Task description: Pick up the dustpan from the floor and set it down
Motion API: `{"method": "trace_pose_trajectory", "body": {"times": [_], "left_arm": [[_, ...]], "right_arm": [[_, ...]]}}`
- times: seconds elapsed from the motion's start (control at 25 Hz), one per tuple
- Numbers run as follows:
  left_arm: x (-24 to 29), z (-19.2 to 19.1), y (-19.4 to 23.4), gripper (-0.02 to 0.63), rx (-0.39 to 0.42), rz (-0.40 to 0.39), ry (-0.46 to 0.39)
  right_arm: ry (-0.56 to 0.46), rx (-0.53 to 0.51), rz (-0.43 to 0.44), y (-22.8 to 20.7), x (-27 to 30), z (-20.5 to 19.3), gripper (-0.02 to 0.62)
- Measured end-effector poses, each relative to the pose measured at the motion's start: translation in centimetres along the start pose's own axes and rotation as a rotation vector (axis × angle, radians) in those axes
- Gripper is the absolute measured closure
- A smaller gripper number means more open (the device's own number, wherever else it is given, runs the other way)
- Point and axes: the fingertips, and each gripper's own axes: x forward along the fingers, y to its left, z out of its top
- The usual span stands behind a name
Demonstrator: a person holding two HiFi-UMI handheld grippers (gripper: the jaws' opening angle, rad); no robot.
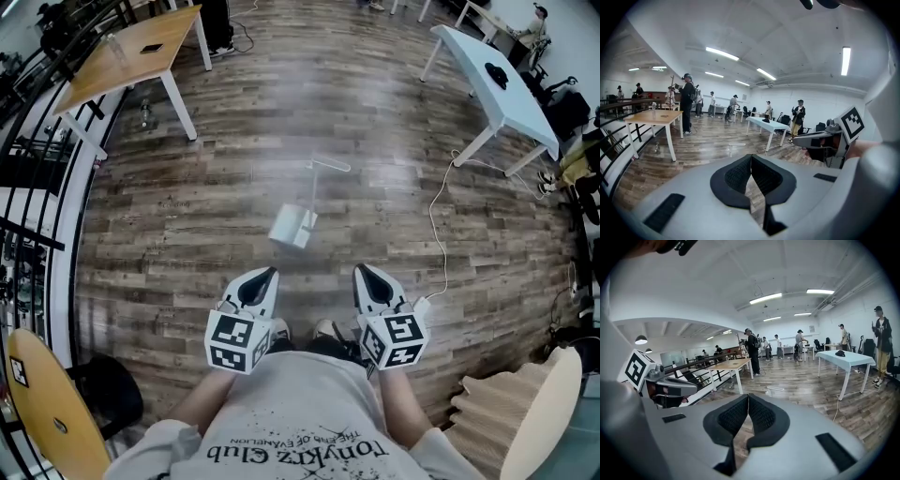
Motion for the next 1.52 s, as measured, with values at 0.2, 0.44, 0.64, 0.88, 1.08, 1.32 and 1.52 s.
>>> {"method": "trace_pose_trajectory", "body": {"times": [0.2,0.44,0.64,0.88,1.08,1.32,1.52], "left_arm": [[-0.4,0.1,1.3,0.583,0.008,-0.024,0.000],[0.9,0.6,2.4,0.583,0.011,-0.037,0.001],[3.5,1.2,4.1,0.583,0.006,-0.025,0.008],[8.7,3.4,5.7,0.583,-0.004,-0.021,0.013],[13.6,6.2,6.8,0.583,-0.003,-0.012,0.015],[18.9,9.3,7.7,0.583,-0.007,0.025,0.017],[22.3,11.0,6.7,0.583,-0.009,0.044,0.007]], "right_arm": [[0.017,-0.022,-0.009,1.8,0.8,-0.6,0.569],[0.030,-0.005,-0.013,1.5,2.3,-0.8,0.569],[0.029,-0.003,-0.003,-0.1,5.4,-0.2,0.569],[0.033,-0.036,0.013,-3.5,9.6,1.9,0.569],[0.043,-0.035,0.031,-7.3,12.8,4.0,0.569],[0.054,-0.042,0.063,-12.3,16.1,6.4,0.569],[0.055,-0.041,0.088,-16.0,17.9,7.5,0.569]]}}
